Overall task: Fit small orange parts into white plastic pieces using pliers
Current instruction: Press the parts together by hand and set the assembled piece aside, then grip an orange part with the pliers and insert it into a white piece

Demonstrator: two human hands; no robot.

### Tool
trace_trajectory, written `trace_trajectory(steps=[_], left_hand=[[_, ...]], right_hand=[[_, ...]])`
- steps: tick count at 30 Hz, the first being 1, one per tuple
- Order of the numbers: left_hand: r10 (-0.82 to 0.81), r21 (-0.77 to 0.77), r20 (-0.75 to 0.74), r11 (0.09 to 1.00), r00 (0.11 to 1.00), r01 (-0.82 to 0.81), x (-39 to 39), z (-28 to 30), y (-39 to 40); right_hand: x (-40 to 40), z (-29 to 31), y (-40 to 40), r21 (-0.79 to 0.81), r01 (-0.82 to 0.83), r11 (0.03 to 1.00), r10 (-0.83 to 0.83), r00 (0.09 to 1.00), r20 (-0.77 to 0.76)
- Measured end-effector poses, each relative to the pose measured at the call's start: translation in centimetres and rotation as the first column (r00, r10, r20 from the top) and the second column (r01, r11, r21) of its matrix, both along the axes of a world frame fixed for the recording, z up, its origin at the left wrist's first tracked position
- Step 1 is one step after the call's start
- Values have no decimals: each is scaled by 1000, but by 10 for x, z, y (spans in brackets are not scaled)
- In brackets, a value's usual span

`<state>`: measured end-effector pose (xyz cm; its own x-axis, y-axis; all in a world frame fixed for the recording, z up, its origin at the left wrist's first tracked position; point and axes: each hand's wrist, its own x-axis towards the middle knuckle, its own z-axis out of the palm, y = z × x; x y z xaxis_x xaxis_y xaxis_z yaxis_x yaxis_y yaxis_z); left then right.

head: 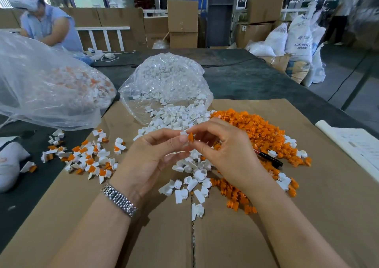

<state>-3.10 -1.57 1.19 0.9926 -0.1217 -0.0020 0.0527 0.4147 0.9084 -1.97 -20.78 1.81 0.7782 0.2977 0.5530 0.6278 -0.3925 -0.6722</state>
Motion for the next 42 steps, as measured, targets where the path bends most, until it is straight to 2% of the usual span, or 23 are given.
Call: trace_trajectory(steps=[3,10,18,24,29,37,40,42], left_hand=[[70,36,-21,997,997,-70,0,0,-1],[88,43,-60,995,994,-85,-2,2,-2],[99,63,-80,994,992,-95,-3,4,-2],[104,37,-87,994,991,-101,-2,3,-2],[63,-8,-87,998,994,-64,-3,4,0],[77,26,-70,997,995,-76,-2,3,-2],[112,6,-81,994,990,-111,-1,2,-5],[116,3,-95,993,989,-116,0,2,-4]], right_hand=[[0,-2,3,10,-15,1000,14,1000,10],[1,-4,3,48,-20,999,18,998,59],[3,-8,5,-2,7,1000,-6,987,163],[2,-8,5,-23,21,1000,-16,983,185],[2,-7,4,-4,45,999,-44,987,157],[0,-7,6,-55,44,998,-36,990,138],[0,-4,5,-30,29,999,-29,999,19],[2,-1,0,-3,114,994,-114,991,-70]])
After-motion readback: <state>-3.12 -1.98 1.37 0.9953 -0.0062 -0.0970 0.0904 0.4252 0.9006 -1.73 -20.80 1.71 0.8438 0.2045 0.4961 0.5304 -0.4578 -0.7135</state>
